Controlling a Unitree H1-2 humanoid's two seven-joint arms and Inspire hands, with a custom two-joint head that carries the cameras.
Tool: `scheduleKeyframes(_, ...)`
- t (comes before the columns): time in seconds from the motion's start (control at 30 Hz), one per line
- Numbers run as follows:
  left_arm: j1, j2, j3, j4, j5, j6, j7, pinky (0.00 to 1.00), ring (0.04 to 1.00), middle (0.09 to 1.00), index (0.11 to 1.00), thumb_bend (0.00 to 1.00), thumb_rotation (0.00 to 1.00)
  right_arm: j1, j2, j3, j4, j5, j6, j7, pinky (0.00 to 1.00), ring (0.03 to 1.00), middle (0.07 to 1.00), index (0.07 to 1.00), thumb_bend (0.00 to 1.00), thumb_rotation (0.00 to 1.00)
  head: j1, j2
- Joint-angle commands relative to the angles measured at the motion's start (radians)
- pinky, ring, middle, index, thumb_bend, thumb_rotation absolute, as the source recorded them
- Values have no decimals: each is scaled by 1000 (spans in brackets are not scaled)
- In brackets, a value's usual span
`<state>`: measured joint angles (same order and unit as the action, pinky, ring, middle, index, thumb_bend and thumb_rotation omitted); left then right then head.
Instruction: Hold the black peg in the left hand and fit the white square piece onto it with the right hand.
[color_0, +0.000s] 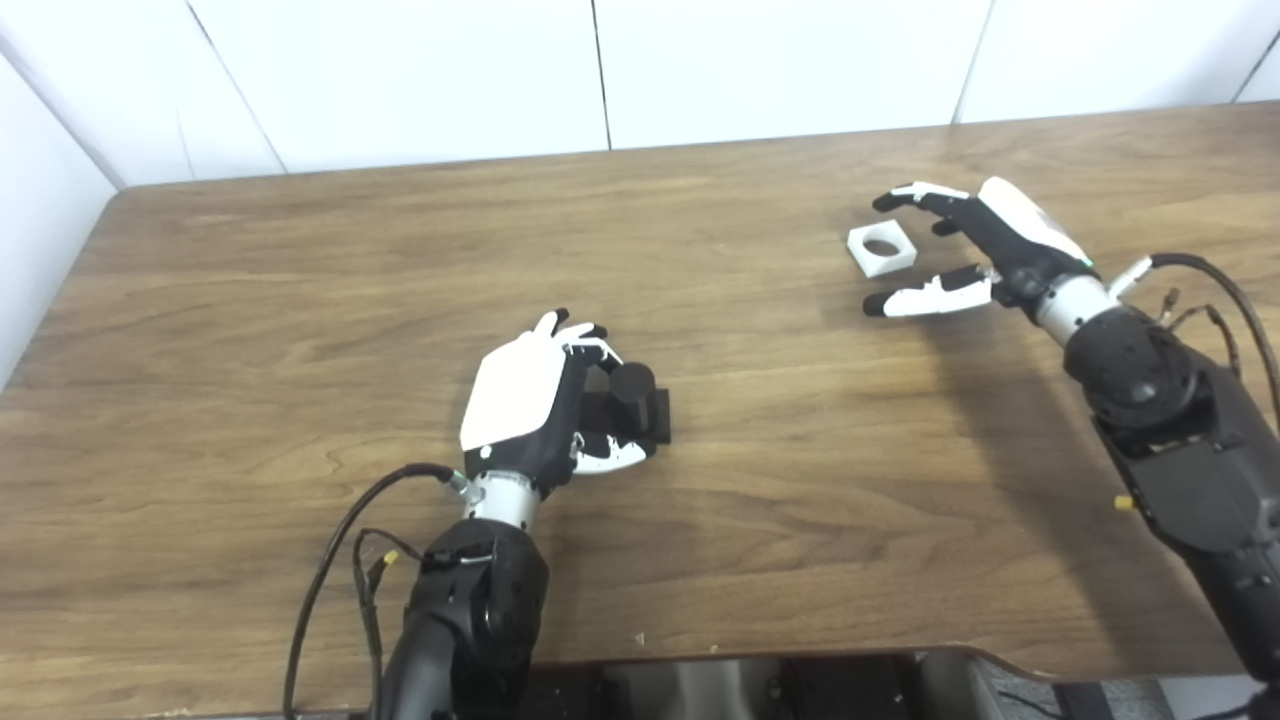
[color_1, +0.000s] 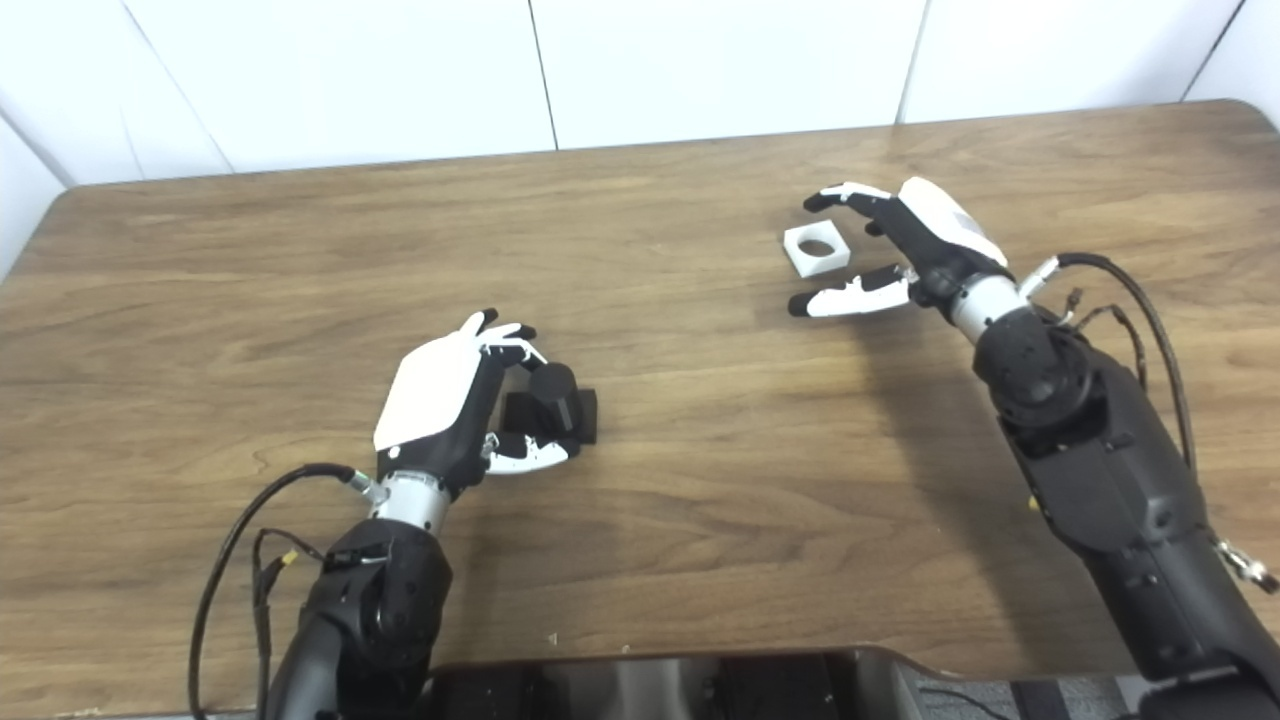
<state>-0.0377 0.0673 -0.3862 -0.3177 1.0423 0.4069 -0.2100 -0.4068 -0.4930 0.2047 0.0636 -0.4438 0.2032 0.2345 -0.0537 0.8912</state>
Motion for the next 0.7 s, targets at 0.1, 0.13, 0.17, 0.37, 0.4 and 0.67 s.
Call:
scheduleKeyframes(0.1,11,11,-18,16,12,15,-59,977,981,862,487,524,73,-122,-6,-4,41,-7,-48,3,864,948,926,812,869,310,-3,0)
scheduleKeyframes(0.13,10,14,-21,18,18,14,-59,970,977,861,486,524,74,-134,-5,-1,50,-10,-45,7,861,947,923,810,872,313,-6,-2)
scheduleKeyframes(0.17,10,16,-22,20,18,9,-55,965,974,859,486,524,74,-146,-4,3,60,-13,-43,11,860,947,921,808,872,315,-6,-2)
scheduleKeyframes(0.37,10,24,-27,19,27,10,-64,979,972,857,486,524,75,-196,3,13,113,-19,-46,25,851,946,917,799,870,319,-6,-5)
scheduleKeyframes(0.4,10,25,-28,18,30,12,-66,976,972,857,486,524,75,-202,4,14,120,-21,-49,26,849,945,917,799,871,319,-6,-5)
scheduleKeyframes(0.67,16,22,-29,19,28,7,-63,962,967,854,487,524,75,-245,8,22,161,-26,-71,31,838,939,921,800,863,317,-6,-10)
